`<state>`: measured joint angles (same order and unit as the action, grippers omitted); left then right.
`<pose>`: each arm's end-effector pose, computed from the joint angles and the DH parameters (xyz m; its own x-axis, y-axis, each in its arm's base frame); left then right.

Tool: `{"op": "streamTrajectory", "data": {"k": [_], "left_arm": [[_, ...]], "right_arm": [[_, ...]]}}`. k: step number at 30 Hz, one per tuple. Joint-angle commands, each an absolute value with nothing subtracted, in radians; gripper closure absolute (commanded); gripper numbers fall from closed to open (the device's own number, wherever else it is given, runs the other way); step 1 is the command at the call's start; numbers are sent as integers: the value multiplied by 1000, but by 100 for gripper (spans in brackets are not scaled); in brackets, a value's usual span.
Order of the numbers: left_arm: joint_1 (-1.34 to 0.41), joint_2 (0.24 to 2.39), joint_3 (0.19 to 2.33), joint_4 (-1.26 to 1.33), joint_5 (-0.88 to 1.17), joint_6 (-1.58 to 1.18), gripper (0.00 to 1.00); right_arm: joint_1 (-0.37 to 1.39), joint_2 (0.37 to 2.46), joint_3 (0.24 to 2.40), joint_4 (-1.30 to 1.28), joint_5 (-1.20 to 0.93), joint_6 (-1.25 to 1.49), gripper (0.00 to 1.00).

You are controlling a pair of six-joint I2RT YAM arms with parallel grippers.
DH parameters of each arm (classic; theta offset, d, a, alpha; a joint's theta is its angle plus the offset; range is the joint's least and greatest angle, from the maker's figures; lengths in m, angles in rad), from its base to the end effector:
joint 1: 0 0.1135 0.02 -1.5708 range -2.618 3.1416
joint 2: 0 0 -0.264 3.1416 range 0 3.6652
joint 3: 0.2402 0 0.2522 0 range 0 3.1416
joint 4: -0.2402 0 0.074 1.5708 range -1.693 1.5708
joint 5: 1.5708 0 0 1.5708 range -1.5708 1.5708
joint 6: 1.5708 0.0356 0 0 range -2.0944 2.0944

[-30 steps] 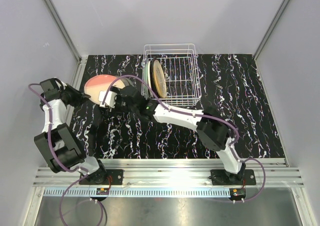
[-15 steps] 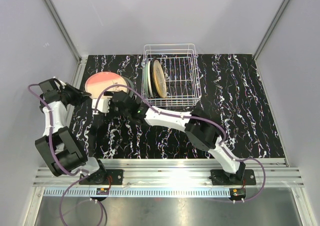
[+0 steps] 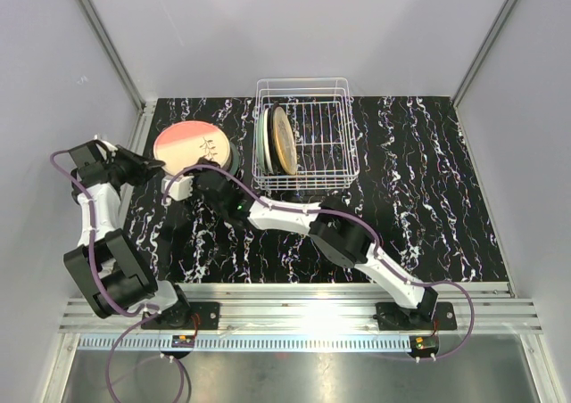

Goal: Load the plates into the dish rack
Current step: Pass the plate from the left arm to the right

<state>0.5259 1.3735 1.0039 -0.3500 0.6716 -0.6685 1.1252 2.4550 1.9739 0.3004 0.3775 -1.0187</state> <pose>0.2662 0.1289 0.2727 -0.4546 -0.8249 -0.3360 -0.3441 0.5106 -0.7880 0.2594 0.5127 0.2014 0.5405 -0.7048 -0.4595 -0.4239 0.2437 -0.8723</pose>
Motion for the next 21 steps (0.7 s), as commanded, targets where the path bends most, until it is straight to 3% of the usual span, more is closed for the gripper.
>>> {"op": "streamTrajectory", "data": {"k": [1, 7, 9, 12, 15, 19, 21], "left_arm": [[531, 1315, 1014, -199, 821, -752, 100], [531, 1315, 1014, -196, 825, -753, 100], [531, 1316, 1014, -196, 827, -755, 94], [534, 1318, 1014, -192, 830, -756, 92], [532, 1318, 1014, -190, 836, -753, 84], [532, 1310, 1011, -190, 830, -747, 64], [534, 1312, 1011, -184, 836, -747, 62]], "right_arm": [[1140, 2454, 1967, 520, 448, -1135, 53], [1154, 2462, 1962, 607, 460, -1183, 68], [1158, 2459, 1956, 627, 462, -1190, 73], [1167, 2453, 1948, 656, 460, -1206, 83], [1175, 2444, 1945, 678, 459, -1226, 93], [1181, 2419, 1934, 695, 460, -1218, 98], [1183, 2401, 1918, 699, 457, -1216, 99]]}}
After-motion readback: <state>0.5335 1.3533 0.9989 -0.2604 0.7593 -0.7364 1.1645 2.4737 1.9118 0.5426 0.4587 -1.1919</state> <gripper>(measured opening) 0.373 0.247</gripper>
